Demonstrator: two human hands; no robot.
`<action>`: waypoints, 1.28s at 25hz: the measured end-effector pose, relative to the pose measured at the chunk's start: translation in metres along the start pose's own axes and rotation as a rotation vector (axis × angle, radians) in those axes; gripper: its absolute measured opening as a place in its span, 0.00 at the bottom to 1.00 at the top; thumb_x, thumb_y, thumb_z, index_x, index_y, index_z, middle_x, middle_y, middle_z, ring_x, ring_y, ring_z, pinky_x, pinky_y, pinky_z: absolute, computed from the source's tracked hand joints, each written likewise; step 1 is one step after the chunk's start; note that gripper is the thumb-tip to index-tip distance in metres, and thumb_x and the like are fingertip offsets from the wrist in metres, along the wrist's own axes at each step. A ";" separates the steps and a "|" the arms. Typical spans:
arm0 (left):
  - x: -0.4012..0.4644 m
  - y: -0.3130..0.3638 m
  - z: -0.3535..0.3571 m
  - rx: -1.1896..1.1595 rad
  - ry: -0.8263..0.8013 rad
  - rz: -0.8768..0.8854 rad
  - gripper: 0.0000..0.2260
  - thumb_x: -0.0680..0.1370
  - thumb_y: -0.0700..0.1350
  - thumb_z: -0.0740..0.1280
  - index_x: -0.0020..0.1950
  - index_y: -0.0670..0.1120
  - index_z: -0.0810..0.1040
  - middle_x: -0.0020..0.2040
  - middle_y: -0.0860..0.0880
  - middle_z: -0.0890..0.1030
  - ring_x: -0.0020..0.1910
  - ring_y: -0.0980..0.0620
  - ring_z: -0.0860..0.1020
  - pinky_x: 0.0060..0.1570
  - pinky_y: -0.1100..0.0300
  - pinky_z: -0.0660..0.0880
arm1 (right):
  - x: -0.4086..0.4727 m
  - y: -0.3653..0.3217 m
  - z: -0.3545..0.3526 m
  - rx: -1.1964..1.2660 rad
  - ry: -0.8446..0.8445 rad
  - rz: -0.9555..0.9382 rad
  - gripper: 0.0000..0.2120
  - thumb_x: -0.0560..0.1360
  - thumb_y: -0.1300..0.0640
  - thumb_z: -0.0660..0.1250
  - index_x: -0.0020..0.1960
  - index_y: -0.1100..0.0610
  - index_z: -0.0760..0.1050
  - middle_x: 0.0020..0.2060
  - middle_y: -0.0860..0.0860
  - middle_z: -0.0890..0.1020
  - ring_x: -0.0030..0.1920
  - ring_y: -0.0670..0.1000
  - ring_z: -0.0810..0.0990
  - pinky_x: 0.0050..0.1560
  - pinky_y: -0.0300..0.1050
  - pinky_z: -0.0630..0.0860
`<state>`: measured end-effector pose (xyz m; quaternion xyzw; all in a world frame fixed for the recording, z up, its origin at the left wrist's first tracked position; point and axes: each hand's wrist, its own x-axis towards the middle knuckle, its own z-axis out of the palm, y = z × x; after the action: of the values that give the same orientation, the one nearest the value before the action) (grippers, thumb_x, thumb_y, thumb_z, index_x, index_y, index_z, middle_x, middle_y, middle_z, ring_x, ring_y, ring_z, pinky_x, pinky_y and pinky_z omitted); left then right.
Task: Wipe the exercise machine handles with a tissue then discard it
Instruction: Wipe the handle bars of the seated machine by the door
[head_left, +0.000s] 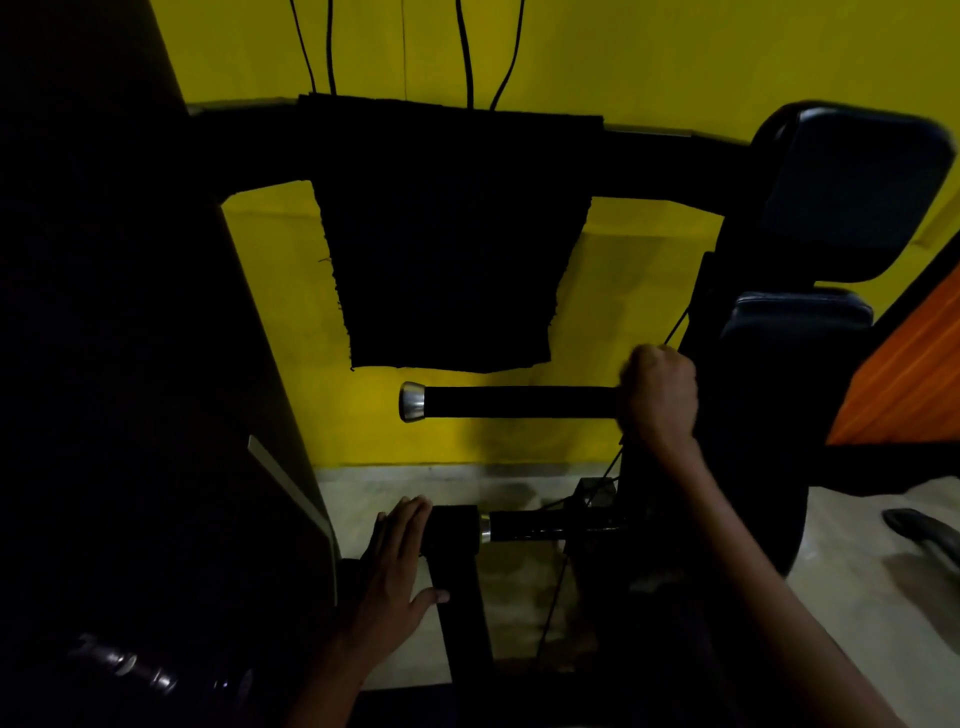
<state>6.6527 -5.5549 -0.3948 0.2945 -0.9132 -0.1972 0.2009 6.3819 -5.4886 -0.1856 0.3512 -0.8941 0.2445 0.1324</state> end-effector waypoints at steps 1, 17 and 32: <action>0.002 0.003 -0.001 0.008 -0.005 -0.014 0.51 0.62 0.53 0.80 0.77 0.47 0.53 0.75 0.50 0.59 0.74 0.51 0.55 0.73 0.62 0.40 | 0.005 0.008 -0.006 -0.029 -0.039 0.071 0.06 0.76 0.67 0.61 0.44 0.70 0.74 0.45 0.66 0.78 0.45 0.65 0.78 0.41 0.55 0.75; 0.002 0.018 -0.001 0.176 -0.065 0.022 0.51 0.59 0.61 0.76 0.73 0.39 0.59 0.72 0.43 0.62 0.71 0.43 0.59 0.71 0.54 0.47 | -0.055 -0.155 0.069 0.314 -0.124 -0.487 0.09 0.63 0.75 0.71 0.42 0.68 0.80 0.38 0.66 0.80 0.37 0.64 0.79 0.32 0.48 0.73; 0.006 0.021 0.003 0.094 -0.070 -0.080 0.55 0.59 0.55 0.80 0.77 0.45 0.51 0.74 0.45 0.62 0.73 0.49 0.52 0.72 0.60 0.41 | 0.027 0.044 0.006 0.264 -0.132 0.091 0.05 0.72 0.61 0.66 0.42 0.64 0.78 0.38 0.60 0.82 0.39 0.57 0.82 0.38 0.47 0.78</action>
<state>6.6369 -5.5423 -0.3855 0.3328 -0.9154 -0.1722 0.1469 6.3315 -5.4788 -0.1952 0.3400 -0.8758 0.3422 0.0148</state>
